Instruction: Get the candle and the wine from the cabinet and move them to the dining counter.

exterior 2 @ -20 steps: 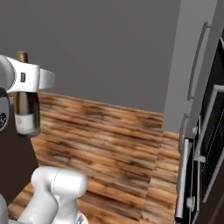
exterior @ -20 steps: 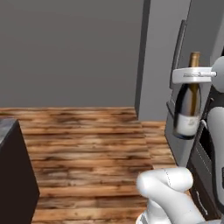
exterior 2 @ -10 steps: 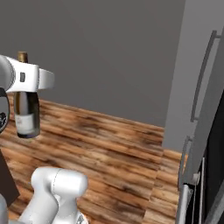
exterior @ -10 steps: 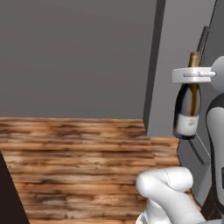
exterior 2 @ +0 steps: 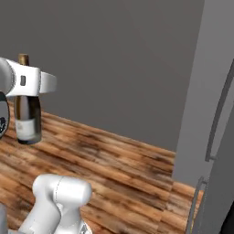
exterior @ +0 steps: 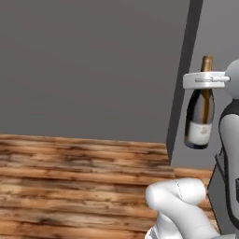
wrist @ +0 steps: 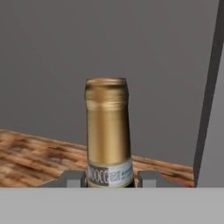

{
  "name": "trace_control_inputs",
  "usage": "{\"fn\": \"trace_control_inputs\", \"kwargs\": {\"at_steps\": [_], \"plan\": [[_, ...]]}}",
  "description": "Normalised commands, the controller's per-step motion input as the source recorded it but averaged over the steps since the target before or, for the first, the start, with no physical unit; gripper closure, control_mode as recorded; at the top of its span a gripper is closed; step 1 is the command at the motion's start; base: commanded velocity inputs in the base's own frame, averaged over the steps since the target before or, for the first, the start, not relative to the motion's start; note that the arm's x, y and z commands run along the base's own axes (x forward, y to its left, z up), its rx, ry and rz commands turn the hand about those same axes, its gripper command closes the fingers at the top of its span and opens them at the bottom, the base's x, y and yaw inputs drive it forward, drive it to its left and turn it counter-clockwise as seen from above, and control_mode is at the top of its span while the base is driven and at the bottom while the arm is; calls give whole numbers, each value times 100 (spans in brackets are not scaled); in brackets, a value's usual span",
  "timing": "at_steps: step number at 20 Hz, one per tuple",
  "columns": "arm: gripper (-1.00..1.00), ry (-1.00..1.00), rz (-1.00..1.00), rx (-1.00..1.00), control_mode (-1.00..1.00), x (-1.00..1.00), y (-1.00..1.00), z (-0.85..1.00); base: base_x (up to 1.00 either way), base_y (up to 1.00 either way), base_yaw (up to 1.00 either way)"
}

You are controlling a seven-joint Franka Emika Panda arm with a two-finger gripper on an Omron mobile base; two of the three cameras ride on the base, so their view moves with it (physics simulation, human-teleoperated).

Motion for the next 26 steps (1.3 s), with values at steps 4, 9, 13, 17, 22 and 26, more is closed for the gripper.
{"fn": "trace_control_inputs", "kwargs": {"at_steps": [4,9,13,17,22,26], "plan": [[100,0,0,0,100,0,0,0,100,0,30],[100,0,0,0,100,0,0,0,100,-18,58],[100,0,0,0,100,0,0,0,100,-7,72],[100,0,0,0,100,0,0,0,100,-6,72],[100,0,0,0,100,0,0,0,96,-8,73],[100,0,0,0,100,0,0,0,77,-33,67]]}}
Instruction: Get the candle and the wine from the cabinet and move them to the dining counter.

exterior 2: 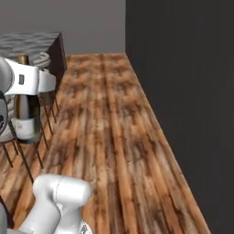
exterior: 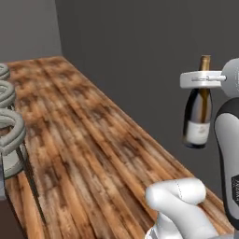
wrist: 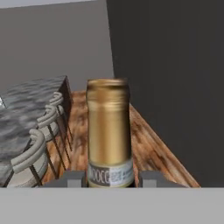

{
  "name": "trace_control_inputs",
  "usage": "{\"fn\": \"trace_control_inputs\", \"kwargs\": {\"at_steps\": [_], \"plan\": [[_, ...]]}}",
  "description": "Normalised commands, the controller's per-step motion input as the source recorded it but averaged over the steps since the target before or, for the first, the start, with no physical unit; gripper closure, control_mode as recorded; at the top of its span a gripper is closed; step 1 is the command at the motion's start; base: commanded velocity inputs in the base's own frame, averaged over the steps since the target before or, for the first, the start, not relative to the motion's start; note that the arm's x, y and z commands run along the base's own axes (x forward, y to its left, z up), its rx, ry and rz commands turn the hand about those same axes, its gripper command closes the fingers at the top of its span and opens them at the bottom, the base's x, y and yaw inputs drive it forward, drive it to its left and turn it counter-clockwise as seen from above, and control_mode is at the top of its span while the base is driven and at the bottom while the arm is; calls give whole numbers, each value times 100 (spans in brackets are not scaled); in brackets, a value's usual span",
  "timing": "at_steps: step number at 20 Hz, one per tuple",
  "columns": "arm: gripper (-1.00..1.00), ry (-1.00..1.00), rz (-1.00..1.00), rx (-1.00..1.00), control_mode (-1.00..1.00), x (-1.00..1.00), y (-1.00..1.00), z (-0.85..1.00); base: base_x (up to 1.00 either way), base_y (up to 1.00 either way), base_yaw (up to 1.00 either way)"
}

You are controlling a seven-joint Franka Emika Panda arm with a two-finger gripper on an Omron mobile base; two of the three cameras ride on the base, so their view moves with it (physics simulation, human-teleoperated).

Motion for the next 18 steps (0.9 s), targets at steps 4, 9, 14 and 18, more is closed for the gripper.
{"fn": "trace_control_inputs", "kwargs": {"at_steps": [4,9,14,18], "plan": [[100,0,0,0,100,0,0,0,59,-64,59],[100,0,0,0,100,0,0,0,59,-70,57],[100,0,0,0,100,0,0,0,84,-44,63],[100,0,0,0,100,0,0,0,99,-21,68]]}}
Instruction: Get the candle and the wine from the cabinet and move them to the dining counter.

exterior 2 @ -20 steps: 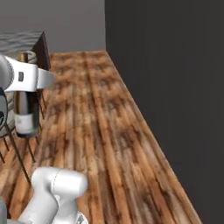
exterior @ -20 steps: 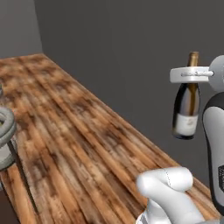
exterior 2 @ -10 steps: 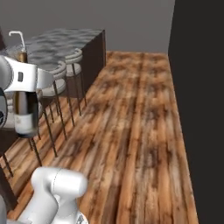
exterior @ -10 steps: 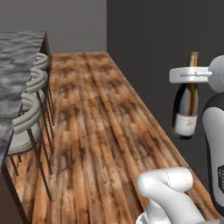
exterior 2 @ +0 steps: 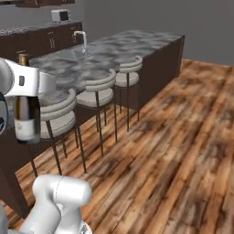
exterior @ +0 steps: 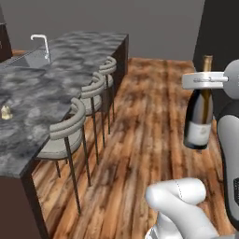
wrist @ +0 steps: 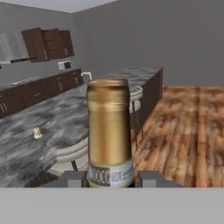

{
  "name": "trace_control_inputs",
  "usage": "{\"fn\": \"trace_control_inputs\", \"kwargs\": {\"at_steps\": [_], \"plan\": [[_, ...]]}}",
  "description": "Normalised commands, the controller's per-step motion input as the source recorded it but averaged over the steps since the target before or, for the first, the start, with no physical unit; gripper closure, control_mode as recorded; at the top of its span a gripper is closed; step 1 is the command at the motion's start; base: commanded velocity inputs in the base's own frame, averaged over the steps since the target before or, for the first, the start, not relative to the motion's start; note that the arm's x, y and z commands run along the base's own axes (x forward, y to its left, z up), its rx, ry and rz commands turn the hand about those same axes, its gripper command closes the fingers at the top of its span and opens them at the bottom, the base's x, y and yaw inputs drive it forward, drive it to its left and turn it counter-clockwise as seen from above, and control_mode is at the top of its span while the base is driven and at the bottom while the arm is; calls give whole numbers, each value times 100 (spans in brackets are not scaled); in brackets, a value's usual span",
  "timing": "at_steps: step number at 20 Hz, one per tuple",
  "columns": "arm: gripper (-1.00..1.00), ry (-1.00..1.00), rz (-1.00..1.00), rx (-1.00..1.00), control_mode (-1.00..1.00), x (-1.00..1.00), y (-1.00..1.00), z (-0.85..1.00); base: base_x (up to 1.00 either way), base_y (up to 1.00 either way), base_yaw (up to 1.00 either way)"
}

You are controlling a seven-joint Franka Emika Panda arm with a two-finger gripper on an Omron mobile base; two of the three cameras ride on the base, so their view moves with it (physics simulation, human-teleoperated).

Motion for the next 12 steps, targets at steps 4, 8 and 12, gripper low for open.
{"fn": "trace_control_inputs", "kwargs": {"at_steps": [4,8,12], "plan": [[100,0,0,0,100,0,0,0,87,-23,72],[100,0,0,0,100,0,0,0,77,-37,69],[100,0,0,0,100,0,0,0,73,-60,53]]}}
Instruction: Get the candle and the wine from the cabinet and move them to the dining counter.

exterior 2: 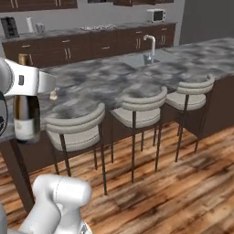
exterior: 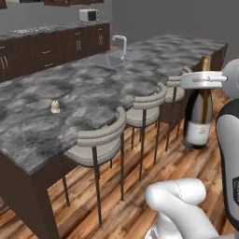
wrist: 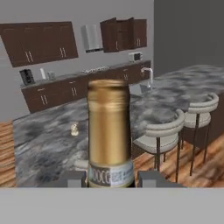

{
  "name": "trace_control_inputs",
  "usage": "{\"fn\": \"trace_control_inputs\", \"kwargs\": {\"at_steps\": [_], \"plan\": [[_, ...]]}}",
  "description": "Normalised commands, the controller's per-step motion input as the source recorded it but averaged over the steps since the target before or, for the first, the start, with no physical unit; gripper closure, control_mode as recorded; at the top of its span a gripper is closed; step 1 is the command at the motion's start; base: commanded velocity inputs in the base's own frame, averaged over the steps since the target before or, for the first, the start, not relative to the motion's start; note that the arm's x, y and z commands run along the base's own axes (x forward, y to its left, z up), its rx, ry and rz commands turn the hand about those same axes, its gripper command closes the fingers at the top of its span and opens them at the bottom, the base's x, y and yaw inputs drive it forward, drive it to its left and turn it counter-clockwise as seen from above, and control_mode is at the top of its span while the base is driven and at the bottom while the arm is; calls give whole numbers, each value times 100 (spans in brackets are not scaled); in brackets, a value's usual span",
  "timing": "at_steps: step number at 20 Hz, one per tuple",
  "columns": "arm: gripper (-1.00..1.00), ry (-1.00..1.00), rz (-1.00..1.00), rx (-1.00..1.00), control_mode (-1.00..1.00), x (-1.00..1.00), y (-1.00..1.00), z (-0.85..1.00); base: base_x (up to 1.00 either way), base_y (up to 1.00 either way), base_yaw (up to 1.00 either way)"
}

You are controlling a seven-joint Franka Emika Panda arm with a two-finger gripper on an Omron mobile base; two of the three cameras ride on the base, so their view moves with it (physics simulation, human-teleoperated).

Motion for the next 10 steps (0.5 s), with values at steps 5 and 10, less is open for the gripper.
{"fn": "trace_control_inputs", "kwargs": {"at_steps": [5,10], "plan": [[100,0,0,0,100,0,0,0,59,-64,60],[100,0,0,0,100,0,0,0,56,-63,62]]}}
